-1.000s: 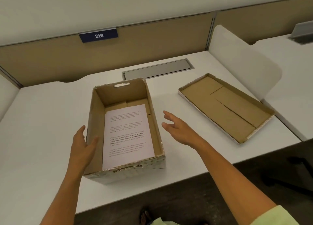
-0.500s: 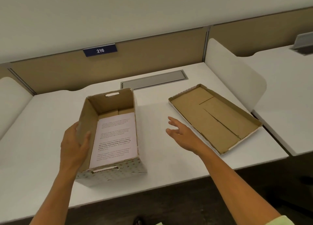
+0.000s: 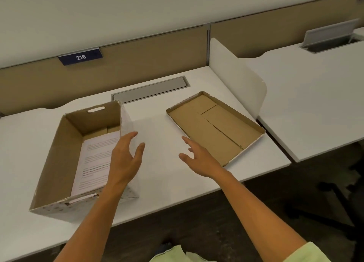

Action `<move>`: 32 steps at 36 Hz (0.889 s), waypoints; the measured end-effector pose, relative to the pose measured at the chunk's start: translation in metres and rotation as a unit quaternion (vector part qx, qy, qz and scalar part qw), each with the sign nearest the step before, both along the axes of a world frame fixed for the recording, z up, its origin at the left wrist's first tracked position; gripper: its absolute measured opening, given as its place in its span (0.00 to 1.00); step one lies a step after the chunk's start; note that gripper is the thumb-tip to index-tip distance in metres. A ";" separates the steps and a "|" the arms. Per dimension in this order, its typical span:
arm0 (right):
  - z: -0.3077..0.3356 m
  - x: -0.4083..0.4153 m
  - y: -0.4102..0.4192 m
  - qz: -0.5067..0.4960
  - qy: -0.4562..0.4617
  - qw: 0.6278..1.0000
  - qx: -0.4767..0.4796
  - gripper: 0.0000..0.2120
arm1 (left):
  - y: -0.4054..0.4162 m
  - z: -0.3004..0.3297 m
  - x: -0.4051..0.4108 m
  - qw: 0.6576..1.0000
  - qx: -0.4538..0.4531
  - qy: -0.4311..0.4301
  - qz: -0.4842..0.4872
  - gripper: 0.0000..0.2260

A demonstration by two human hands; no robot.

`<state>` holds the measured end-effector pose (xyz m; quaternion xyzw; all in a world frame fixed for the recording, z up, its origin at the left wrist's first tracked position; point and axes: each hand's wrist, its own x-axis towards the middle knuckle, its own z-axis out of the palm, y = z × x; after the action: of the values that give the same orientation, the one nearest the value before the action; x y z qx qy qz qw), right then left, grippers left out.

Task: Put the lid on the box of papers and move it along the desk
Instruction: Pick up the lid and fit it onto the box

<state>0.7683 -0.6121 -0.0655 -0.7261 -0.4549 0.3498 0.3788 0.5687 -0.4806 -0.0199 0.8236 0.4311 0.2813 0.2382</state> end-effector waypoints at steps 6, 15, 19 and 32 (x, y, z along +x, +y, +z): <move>-0.008 0.018 -0.022 -0.027 0.003 1.000 -0.012 0.31 | -0.017 -0.024 0.046 0.998 -0.041 0.019 -0.045 0.21; -0.007 0.072 -0.042 -0.083 0.000 0.996 -0.028 0.32 | -0.018 -0.056 0.118 0.989 -0.106 0.037 -0.098 0.23; -0.009 0.103 -0.044 -0.121 -0.016 0.992 -0.030 0.32 | -0.015 -0.068 0.148 0.987 -0.126 0.038 -0.092 0.25; -0.026 0.207 -0.016 -0.206 -0.065 0.974 -0.075 0.31 | 0.007 -0.090 0.215 0.986 -0.127 0.094 -0.048 0.26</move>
<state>0.9750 -0.6280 -0.0916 -0.8518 -0.2919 0.2491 0.3565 0.7837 -0.4736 -0.1095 0.8291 0.4440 0.1337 0.3125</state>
